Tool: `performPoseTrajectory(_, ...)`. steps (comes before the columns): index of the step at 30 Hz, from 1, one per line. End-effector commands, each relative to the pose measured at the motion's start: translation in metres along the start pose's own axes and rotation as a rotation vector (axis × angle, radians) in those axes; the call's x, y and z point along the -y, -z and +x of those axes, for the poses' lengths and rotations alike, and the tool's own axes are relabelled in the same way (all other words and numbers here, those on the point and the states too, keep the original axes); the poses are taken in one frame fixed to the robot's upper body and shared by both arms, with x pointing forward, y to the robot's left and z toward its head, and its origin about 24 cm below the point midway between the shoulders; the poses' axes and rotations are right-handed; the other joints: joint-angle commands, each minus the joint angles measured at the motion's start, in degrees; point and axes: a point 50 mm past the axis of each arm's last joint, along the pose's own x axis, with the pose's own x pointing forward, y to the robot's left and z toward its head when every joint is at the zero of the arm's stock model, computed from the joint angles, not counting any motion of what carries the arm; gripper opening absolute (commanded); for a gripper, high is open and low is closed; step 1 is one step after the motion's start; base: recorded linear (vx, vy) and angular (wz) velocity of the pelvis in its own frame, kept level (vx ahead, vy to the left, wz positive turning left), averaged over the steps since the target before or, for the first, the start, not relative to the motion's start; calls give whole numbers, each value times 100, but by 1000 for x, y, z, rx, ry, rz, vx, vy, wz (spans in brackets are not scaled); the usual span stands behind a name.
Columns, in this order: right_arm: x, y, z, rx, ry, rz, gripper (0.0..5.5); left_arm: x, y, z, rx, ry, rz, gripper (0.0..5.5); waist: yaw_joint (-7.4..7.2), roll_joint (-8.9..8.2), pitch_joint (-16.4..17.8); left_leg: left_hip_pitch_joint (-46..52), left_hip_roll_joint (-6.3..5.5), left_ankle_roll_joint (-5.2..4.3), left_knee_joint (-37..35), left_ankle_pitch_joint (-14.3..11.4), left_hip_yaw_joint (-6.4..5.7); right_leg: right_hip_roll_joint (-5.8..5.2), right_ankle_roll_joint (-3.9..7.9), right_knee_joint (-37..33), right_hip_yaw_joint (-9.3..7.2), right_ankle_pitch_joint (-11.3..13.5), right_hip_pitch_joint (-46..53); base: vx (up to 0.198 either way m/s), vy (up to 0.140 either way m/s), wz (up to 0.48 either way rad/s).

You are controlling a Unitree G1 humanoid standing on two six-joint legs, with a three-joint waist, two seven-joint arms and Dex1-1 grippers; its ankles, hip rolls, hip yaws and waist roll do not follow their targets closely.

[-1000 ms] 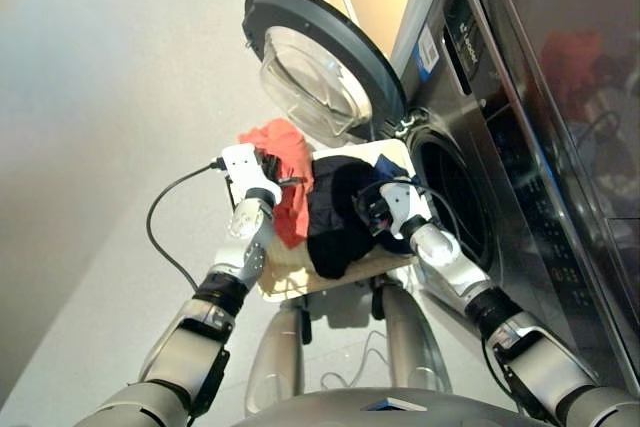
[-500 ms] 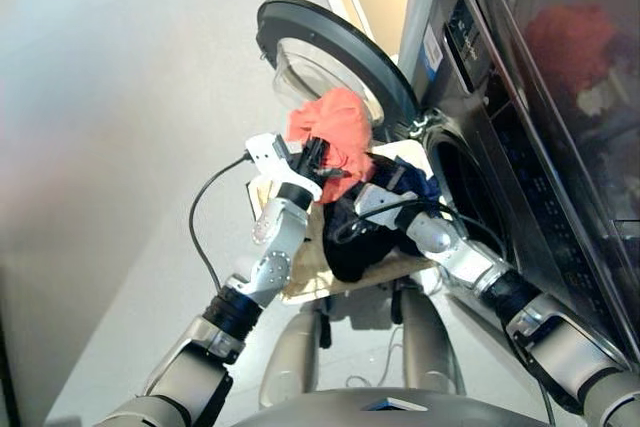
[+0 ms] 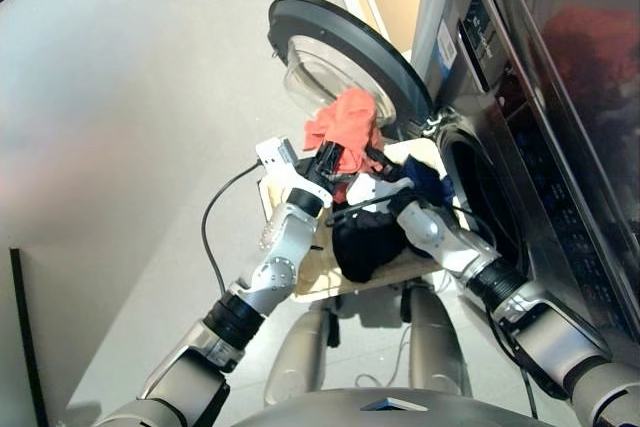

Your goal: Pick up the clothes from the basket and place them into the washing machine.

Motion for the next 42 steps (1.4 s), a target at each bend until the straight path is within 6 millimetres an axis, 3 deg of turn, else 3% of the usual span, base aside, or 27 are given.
performPoseTrajectory(1, 25, -26, 21, 101, 153, 75, 0, 24, -25, 1, 86, 172, 27, 550, -9, -82, 39, 120, -123, 56, 538, -476, -76, -271, 662, -855, -22, 12, 846, 0, 0, 0)
performPoseTrajectory(4, 23, -10, 8, 41, 201, 75, 0, 3, -37, -2, 163, 62, 170, 550, -60, -108, 61, 79, -134, 54, 507, -478, -42, -258, 651, -835, 5, 26, 733, 0, 0, 0)
performPoseTrajectory(9, 23, 15, -7, -89, 350, 136, 0, -47, -43, -9, 276, -343, 352, 550, -137, -192, 138, -72, -138, 12, 454, -428, -18, -272, 646, -847, 15, 77, 540, 0, 0, 0)
performPoseTrajectory(10, 25, 22, -11, -127, 394, 153, 0, -64, -42, -13, 272, -450, 413, 550, -155, -210, 167, -148, -139, 1, 420, -390, -5, -270, 653, -893, 29, 124, 461, 0, 0, 0)
performPoseTrajectory(11, 25, 22, -11, -127, 394, 153, 0, -64, -42, -13, 272, -450, 413, 550, -154, -210, 166, -150, -139, 1, 421, -390, -5, -270, 653, -892, 29, 124, 458, 0, 0, 0)
performPoseTrajectory(15, 29, 41, -19, -237, 562, 259, 0, -103, -23, -29, 145, -676, 568, 550, -177, -209, 244, -354, -131, -2, 410, -325, 32, -286, 667, -953, 59, 225, 271, 0, 0, 0)
performPoseTrajectory(18, 30, 48, -20, -301, 658, 355, 0, -120, -8, -41, 45, -768, 633, 550, -198, -183, 320, -551, -144, 1, 425, -292, 59, -275, 662, -880, 109, 255, -12, 0, 0, 0)
performPoseTrajectory(23, 42, 52, -19, -350, 831, 471, 0, -125, 7, -44, -33, -813, 673, 550, -231, -113, 403, -1033, -152, 15, 613, -316, 73, -279, 654, -724, 173, 271, -501, 0, 0, 0)
performPoseTrajectory(25, 66, 58, -17, -387, 997, 472, 0, -126, 12, -45, -59, -807, 701, 550, -182, -26, 443, -1382, -147, 34, 789, -364, 68, -287, 645, -580, 205, 260, -825, 0, 0, 0)
performPoseTrajectory(26, 66, 58, -16, -387, 997, 472, 0, -126, 11, -44, -59, -807, 701, 550, -178, -27, 436, -1394, -146, 34, 796, -367, 69, -286, 645, -575, 207, 259, -838, -40, 57, 47)
performPoseTrajectory(27, 88, 61, -16, -412, 1137, 493, 0, -124, 9, -42, -47, -805, 715, 550, -147, 38, 445, -1671, -136, 56, 982, -434, 60, -301, 637, -352, 247, 200, -1140, 0, 0, 0)
performPoseTrajectory(30, 106, 65, -18, -438, 1245, 520, 0, -124, 7, -41, -42, -804, 725, 550, -105, 84, 411, -1918, -125, 82, 1161, -511, 76, -313, 626, -120, 301, 123, -1439, 26, 34, 46)
performPoseTrajectory(31, 125, 72, -24, -483, 1354, 519, 0, -126, 5, -41, -40, -808, 730, 550, -55, 141, 361, -2072, -93, 95, 1404, -768, 25, -300, 647, 241, 381, -155, -1636, 93, 14, 86)
performPoseTrajectory(32, 126, 71, -24, -482, 1355, 519, 0, -126, 4, -41, -39, -807, 731, 550, -48, 137, 350, -2104, -94, 96, 1430, -781, 28, -301, 648, 267, 388, -167, -1672, 96, 36, 109)
performPoseTrajectory(33, 152, 78, -35, -512, 1511, 564, 0, -127, 0, -39, -28, -815, 732, 550, -47, 188, 320, -2277, -89, 127, 1655, -903, 26, -342, 636, 547, 439, -282, -1881, 0, 0, 0)
performPoseTrajectory(35, 164, 82, -41, -522, 1557, 570, 0, -128, -2, -38, -24, -816, 731, 550, -30, 192, 298, -2416, -89, 144, 1791, -953, 26, -354, 628, 693, 474, -331, -2013, 0, 0, 0)
performPoseTrajectory(37, 188, 94, -63, -548, 1637, 525, 0, -129, -7, -35, -18, -807, 738, 550, -34, 215, 267, -2647, -110, 178, 2072, -1051, 50, -377, 606, 989, 549, -409, -2262, 0, 0, 0)
performPoseTrajectory(38, 189, 94, -64, -547, 1638, 525, 0, -128, -6, -35, -18, -805, 737, 550, -20, 215, 253, -2677, -111, 179, 2095, -1063, 54, -379, 607, 1016, 557, -421, -2296, 0, 0, 0)
performPoseTrajectory(40, 209, 105, -91, -585, 1797, 564, 0, -132, -5, -36, -37, -822, 711, 550, -72, 229, 241, -2780, -126, 204, 2282, -1146, 36, -383, 589, 1207, 629, -496, -2411, 0, 0, 0)
performPoseTrajectory(41, 210, 105, -92, -583, 1799, 565, 0, -132, -5, -36, -37, -819, 709, 550, -58, 227, 236, -2801, -127, 205, 2305, -1160, 41, -384, 589, 1233, 637, -510, -2436, 0, 0, 0)
performPoseTrajectory(42, 217, 113, -111, -610, 1876, 563, 0, -134, -3, -37, -53, -822, 703, 550, -98, 221, 227, -2824, -129, 218, 2375, -1197, 38, -394, 580, 1287, 670, -544, -2458, 0, 0, 0)
